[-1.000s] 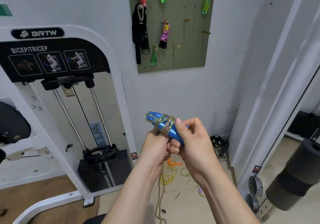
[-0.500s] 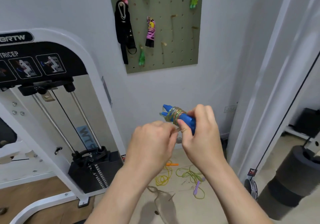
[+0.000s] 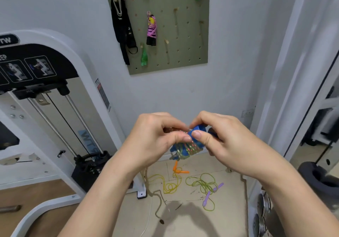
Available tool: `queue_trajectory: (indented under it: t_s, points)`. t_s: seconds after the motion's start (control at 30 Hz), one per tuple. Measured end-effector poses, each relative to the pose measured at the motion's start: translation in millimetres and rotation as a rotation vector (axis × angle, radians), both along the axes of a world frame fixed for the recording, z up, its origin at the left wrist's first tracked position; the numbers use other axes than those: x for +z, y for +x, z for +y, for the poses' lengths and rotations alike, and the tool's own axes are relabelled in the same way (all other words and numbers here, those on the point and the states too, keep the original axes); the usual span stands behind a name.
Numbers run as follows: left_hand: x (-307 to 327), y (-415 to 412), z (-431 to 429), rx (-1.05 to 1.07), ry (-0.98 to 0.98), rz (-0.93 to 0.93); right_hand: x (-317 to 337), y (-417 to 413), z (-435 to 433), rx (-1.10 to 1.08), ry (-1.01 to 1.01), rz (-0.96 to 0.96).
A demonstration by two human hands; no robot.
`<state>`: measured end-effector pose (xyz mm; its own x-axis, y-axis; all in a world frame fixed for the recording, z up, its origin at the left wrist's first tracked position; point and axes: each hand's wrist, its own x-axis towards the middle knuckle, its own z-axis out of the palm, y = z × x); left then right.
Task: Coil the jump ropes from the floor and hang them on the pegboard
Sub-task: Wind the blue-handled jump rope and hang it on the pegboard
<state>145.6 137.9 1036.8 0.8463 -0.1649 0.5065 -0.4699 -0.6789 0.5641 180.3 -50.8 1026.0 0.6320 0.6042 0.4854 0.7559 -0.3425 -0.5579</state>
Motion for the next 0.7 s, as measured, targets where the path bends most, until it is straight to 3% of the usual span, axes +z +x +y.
queue_trajectory:
  t_s: [0.13, 0.3, 0.47, 0.7]
  points:
    - [8, 7, -7, -0.014, -0.147, 0.165, 4, 10, -8, 0.115, 0.064, 0.233]
    - [-3, 22, -7, -0.194, -0.669, 0.52, 10, 19, -8, 0.32, 0.356, 0.624]
    - [-21, 37, -13, -0.311, -1.098, 0.535, -6, 28, 6, 0.252, 0.561, 0.678]
    - [-31, 34, -11, -0.247, -1.236, 0.548, -19, 37, 28, 0.205, 0.939, 0.846]
